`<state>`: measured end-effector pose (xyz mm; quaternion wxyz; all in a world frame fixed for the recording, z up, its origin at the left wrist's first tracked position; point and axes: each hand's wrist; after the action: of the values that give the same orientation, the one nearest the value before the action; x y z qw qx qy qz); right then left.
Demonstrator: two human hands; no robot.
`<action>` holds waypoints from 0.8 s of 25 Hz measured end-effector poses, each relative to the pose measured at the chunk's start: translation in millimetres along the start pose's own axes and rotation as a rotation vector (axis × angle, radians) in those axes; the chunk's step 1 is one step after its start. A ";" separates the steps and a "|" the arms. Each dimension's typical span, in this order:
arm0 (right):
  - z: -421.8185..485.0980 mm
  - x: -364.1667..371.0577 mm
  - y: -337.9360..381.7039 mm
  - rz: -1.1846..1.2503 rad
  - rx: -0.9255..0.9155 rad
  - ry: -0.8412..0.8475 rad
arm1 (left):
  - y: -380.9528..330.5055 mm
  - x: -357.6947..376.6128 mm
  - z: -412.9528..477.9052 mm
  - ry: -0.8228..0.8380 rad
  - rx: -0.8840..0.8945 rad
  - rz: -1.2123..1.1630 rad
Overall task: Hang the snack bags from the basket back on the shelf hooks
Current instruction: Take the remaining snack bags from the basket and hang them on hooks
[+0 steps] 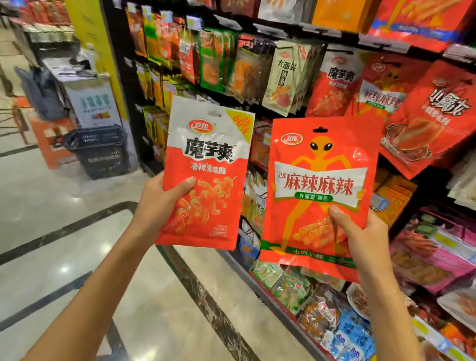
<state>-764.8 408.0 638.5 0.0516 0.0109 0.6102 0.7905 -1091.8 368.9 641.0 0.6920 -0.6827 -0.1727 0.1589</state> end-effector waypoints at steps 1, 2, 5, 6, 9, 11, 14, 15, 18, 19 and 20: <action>9.3 7.0 -2.8 -0.009 0.000 -0.012 | 1.3 2.5 18.2 0.017 -0.002 -0.001; 19.4 12.7 -5.8 -0.016 0.002 -0.026 | 3.0 5.4 36.9 0.036 -0.009 0.000; 55.1 24.4 -15.0 -0.037 0.000 -0.095 | 8.3 21.3 93.2 0.088 -0.018 -0.002; 67.2 26.8 -18.0 -0.050 -0.012 -0.114 | 9.4 29.2 110.1 0.101 -0.013 -0.003; 104.9 33.0 -26.5 -0.068 -0.045 -0.160 | 11.7 55.5 163.0 0.148 0.009 0.008; 129.5 34.4 -32.0 -0.069 -0.051 -0.186 | 12.4 73.5 197.7 0.186 0.008 0.023; 162.8 36.0 -38.0 -0.101 -0.054 -0.245 | 12.2 104.7 244.8 0.240 0.030 0.014; 172.8 35.6 -41.3 -0.108 -0.054 -0.266 | 11.9 115.1 256.7 0.270 0.043 0.015; 192.4 34.7 -44.0 -0.133 -0.048 -0.330 | 7.4 142.1 283.6 0.335 0.072 0.021; 198.3 34.9 -42.3 -0.143 -0.058 -0.351 | 4.6 151.5 293.3 0.360 0.075 0.015; 202.8 35.2 -40.4 -0.150 -0.068 -0.376 | 1.6 159.1 301.7 0.385 0.079 0.007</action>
<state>-780.7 616.8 649.6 0.2239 0.1112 0.5617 0.7887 -1087.7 709.9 645.3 0.7378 -0.6735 -0.0286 0.0345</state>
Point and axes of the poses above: each hand's wrist, its own z-axis towards the middle knuckle, its own x-axis out of the palm, y = z × x, and after that the axes turned 4 degrees about -x, right-handed
